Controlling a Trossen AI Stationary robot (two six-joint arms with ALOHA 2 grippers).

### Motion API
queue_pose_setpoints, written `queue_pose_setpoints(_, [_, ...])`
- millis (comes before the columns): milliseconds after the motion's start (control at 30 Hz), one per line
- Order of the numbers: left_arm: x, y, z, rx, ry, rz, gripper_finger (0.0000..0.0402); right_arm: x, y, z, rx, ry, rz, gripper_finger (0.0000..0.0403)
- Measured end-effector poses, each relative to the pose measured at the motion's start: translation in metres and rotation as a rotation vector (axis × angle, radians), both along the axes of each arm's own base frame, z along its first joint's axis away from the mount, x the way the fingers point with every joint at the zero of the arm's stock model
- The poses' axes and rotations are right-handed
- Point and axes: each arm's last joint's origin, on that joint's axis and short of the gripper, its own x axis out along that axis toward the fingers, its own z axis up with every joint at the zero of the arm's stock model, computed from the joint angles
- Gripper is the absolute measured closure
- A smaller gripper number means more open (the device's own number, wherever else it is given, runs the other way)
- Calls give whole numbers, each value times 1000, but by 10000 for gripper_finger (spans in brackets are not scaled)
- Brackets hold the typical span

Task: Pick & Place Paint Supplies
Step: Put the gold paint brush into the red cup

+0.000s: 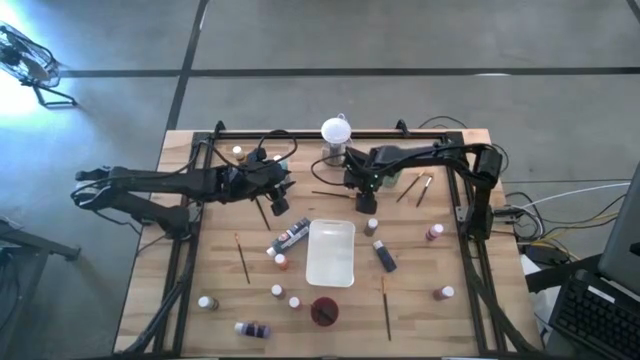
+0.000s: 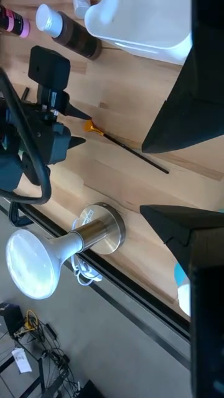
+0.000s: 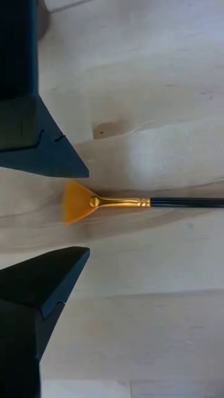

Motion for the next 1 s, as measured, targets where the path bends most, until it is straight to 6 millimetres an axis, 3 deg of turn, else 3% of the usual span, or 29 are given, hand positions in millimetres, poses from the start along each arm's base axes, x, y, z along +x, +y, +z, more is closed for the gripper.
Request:
queue_pose_setpoints(200, [0,0,0,-1,-1,0,250,-3,1,-7,-6,-16,-5,205])
queue_pose_setpoints(400, [0,0,0,-1,-1,0,250,-5,2,-10,-6,-12,-14,227])
queue_pose_setpoints(1000, [0,0,0,-1,-1,0,250,-3,5,-8,-1,3,27,390])
